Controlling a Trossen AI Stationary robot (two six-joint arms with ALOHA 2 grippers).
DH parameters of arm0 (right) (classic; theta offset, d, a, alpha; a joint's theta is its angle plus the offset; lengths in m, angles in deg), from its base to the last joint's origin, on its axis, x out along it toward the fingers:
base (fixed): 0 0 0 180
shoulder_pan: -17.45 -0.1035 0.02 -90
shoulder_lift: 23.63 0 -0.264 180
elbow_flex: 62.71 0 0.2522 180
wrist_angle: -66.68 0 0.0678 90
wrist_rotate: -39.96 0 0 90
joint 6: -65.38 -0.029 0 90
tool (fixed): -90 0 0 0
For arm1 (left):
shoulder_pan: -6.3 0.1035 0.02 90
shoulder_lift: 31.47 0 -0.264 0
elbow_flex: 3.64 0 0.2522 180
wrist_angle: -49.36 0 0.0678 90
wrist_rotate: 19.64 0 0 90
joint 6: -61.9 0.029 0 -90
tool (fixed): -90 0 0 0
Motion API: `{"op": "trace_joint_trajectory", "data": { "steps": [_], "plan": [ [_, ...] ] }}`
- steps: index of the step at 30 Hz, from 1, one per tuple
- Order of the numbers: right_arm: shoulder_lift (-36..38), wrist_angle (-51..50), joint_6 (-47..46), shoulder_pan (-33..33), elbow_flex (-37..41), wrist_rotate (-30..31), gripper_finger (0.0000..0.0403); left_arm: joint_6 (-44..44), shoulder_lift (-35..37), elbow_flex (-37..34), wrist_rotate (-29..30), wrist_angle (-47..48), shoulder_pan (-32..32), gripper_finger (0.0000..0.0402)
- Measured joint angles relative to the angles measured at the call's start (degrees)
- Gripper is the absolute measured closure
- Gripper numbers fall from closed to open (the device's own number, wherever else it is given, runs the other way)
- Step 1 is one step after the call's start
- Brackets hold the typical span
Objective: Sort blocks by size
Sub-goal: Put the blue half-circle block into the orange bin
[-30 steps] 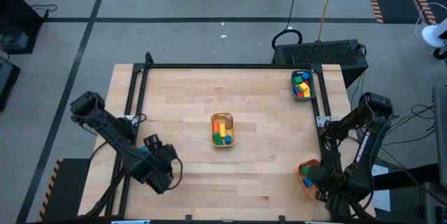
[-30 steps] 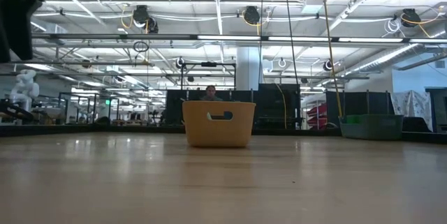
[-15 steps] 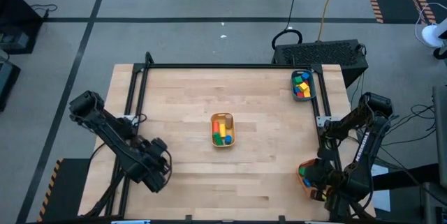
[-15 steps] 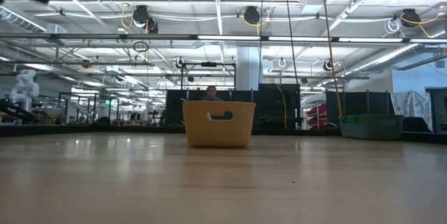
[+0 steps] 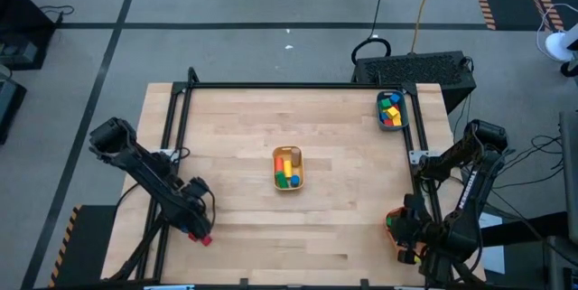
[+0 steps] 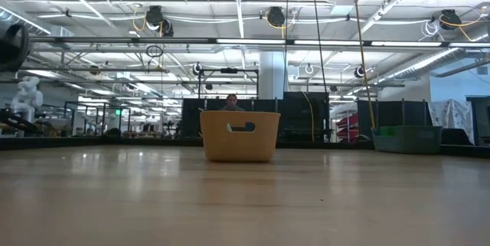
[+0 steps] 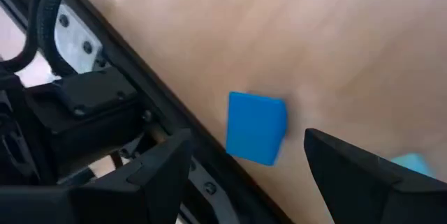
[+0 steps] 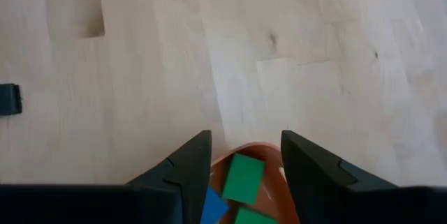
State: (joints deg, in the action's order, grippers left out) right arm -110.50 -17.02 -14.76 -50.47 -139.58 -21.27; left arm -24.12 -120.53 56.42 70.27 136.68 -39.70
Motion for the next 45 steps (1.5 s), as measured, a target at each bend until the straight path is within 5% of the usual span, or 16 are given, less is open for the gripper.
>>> {"op": "trace_joint_trajectory", "data": {
  "steps": [15, 25, 31, 39, 45],
  "plan": [
    [0.0, 1.06, 0.28, 0.48, 0.0, -0.11, 0.0245, 5.41, 0.5, -7.44, -3.11, -11.28, 0.43, 0.0129],
    [0.0, 1.24, 0.43, 0.48, 0.0, 0.25, 0.0245, 2.3, 7.21, -7.93, -2.74, -12.1, 2.69, 0.0279],
    [0.0, 2.38, 3.61, 0.48, 0.0, 7.34, 0.0245, 0.88, 10.43, -7.71, -0.86, -11.92, 3.34, 0.028],
    [0.0, 14.08, 25.67, 1.57, 0.0, 25.21, 0.0245, 3.74, 13.45, -1.71, 3.3, -13.57, 5.49, 0.028],
    [-0.02, 29.41, 53.75, 7.13, 0.0, 25.02, 0.0245, 13.38, 13.44, 3.76, 8.24, -24.93, 8.6, 0.028]
  ]
}}
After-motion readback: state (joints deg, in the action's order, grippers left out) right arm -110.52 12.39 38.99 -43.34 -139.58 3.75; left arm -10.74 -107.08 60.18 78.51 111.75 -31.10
